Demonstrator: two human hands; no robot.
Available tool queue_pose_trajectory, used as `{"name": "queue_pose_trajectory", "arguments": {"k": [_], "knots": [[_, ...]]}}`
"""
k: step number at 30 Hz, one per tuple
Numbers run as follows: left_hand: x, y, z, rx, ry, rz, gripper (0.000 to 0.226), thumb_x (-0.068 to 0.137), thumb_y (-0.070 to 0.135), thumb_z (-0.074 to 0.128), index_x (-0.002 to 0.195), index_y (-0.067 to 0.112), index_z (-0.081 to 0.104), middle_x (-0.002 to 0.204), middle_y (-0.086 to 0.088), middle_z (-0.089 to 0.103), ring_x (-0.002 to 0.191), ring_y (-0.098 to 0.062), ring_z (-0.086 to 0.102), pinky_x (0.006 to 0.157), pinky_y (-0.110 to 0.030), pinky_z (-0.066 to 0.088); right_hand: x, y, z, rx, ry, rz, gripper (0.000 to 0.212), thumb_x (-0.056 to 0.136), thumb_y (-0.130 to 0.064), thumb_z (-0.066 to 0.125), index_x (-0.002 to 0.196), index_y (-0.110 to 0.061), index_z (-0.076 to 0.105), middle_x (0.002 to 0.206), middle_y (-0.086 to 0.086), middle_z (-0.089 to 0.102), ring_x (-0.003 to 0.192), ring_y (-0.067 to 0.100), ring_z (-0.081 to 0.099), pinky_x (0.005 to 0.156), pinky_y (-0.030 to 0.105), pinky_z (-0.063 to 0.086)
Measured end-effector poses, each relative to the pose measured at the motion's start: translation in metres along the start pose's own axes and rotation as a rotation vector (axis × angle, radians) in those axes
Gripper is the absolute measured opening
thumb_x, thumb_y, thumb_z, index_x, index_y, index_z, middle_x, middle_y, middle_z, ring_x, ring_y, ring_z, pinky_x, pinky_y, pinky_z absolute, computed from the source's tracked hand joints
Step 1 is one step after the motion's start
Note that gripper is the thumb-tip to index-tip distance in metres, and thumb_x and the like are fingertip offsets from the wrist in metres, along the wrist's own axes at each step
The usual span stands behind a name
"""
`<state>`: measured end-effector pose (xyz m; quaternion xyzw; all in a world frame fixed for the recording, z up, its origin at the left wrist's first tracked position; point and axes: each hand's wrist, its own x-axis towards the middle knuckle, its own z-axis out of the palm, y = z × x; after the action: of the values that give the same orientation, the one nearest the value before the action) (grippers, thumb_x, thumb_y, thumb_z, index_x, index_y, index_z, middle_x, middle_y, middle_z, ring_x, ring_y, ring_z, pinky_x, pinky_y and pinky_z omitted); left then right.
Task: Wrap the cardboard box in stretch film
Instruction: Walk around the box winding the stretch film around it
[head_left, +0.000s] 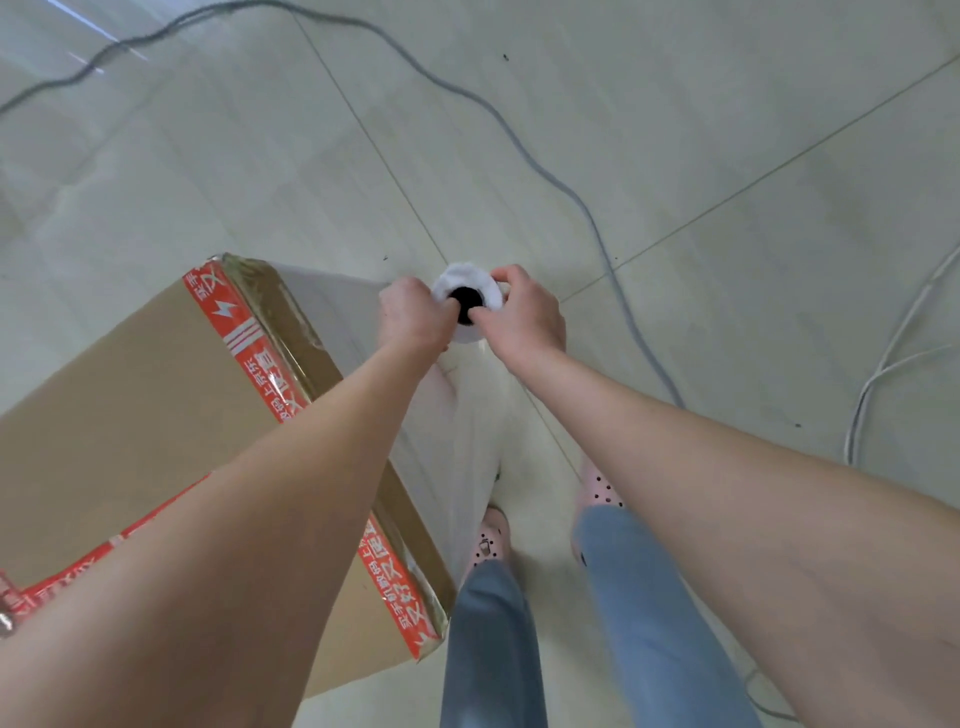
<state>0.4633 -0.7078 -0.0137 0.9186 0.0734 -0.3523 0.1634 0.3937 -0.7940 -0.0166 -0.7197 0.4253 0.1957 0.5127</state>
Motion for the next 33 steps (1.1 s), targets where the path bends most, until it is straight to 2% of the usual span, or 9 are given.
{"name": "queue_pose_trajectory", "arguments": {"k": [6, 11, 15, 17, 20, 23, 26, 29, 33], "knots": [[0.012, -0.008, -0.014, -0.033, -0.018, -0.076, 0.024, 0.086, 0.016, 0.058, 0.096, -0.004, 0.068, 0.092, -0.016, 0.069, 0.071, -0.030, 0.070, 0.058, -0.034, 0.059, 0.006, -0.022, 0.009, 0.017, -0.037, 0.027, 0.024, 0.088, -0.025, 0.060, 0.113, -0.025, 0.059, 0.108, 0.002, 0.065, 0.098, 0.026, 0.060, 0.072, 0.028, 0.041], [0.014, -0.004, -0.009, -0.021, -0.010, -0.077, 0.024, 0.087, 0.016, 0.053, 0.092, -0.002, 0.067, 0.087, -0.016, 0.070, 0.064, -0.029, 0.069, 0.062, -0.034, 0.058, 0.008, -0.030, 0.005, -0.002, -0.018, 0.036, 0.021, 0.088, -0.019, 0.059, 0.108, -0.021, 0.062, 0.109, 0.004, 0.066, 0.099, 0.028, 0.060, 0.080, 0.033, 0.048], [0.022, 0.001, -0.013, -0.052, -0.014, -0.102, 0.022, 0.086, 0.015, 0.056, 0.095, -0.003, 0.066, 0.090, -0.015, 0.069, 0.060, -0.029, 0.067, 0.056, -0.031, 0.056, 0.015, -0.039, 0.002, -0.020, -0.025, 0.051, 0.021, 0.086, -0.018, 0.059, 0.106, -0.020, 0.063, 0.106, 0.005, 0.066, 0.098, 0.029, 0.060, 0.084, 0.036, 0.050], [0.022, 0.000, -0.015, -0.040, -0.018, -0.101, 0.021, 0.087, 0.016, 0.056, 0.093, -0.002, 0.064, 0.090, -0.015, 0.068, 0.064, -0.030, 0.068, 0.055, -0.030, 0.054, 0.016, -0.042, 0.003, -0.030, -0.028, 0.049, 0.020, 0.086, -0.018, 0.059, 0.105, -0.019, 0.063, 0.105, 0.005, 0.066, 0.097, 0.030, 0.060, 0.083, 0.036, 0.050], [0.026, -0.002, -0.019, 0.011, -0.049, -0.092, 0.021, 0.085, 0.020, 0.057, 0.092, 0.001, 0.063, 0.093, -0.016, 0.068, 0.078, -0.032, 0.069, 0.063, -0.033, 0.055, 0.017, -0.043, 0.003, -0.064, -0.045, 0.043, 0.019, 0.088, -0.018, 0.059, 0.107, -0.016, 0.062, 0.104, 0.004, 0.065, 0.092, 0.027, 0.057, 0.079, 0.033, 0.046], [0.026, 0.004, -0.021, 0.192, -0.098, 0.028, 0.025, 0.085, 0.017, 0.056, 0.106, 0.006, 0.061, 0.103, -0.014, 0.066, 0.095, -0.031, 0.064, 0.068, -0.031, 0.048, 0.019, -0.044, 0.001, -0.084, -0.066, 0.044, 0.017, 0.088, -0.017, 0.057, 0.104, -0.019, 0.062, 0.096, 0.001, 0.063, 0.083, 0.023, 0.053, 0.069, 0.028, 0.040], [0.030, 0.015, -0.022, 0.379, -0.051, 0.262, 0.043, 0.087, 0.013, 0.052, 0.130, 0.018, 0.052, 0.117, -0.008, 0.060, 0.109, -0.029, 0.058, 0.077, -0.034, 0.045, 0.022, -0.045, 0.001, -0.086, -0.065, 0.080, 0.026, 0.085, -0.015, 0.055, 0.108, -0.025, 0.062, 0.096, 0.001, 0.065, 0.092, 0.026, 0.060, 0.072, 0.029, 0.043], [0.037, 0.021, -0.027, 0.482, -0.030, 0.359, 0.034, 0.086, 0.011, 0.051, 0.119, 0.016, 0.056, 0.110, -0.008, 0.060, 0.099, -0.031, 0.060, 0.071, -0.035, 0.046, 0.027, -0.047, 0.002, -0.088, -0.052, 0.135, 0.037, 0.082, -0.018, 0.060, 0.118, -0.021, 0.054, 0.106, 0.002, 0.065, 0.099, 0.026, 0.060, 0.080, 0.031, 0.046], [0.046, 0.023, -0.038, 0.497, -0.067, 0.359, 0.021, 0.084, 0.011, 0.052, 0.105, 0.010, 0.056, 0.101, -0.010, 0.061, 0.091, -0.032, 0.060, 0.063, -0.033, 0.042, 0.036, -0.055, 0.008, -0.147, -0.044, 0.109, 0.025, 0.078, -0.016, 0.061, 0.100, -0.024, 0.053, 0.104, 0.000, 0.063, 0.090, 0.023, 0.058, 0.068, 0.028, 0.038]]}}
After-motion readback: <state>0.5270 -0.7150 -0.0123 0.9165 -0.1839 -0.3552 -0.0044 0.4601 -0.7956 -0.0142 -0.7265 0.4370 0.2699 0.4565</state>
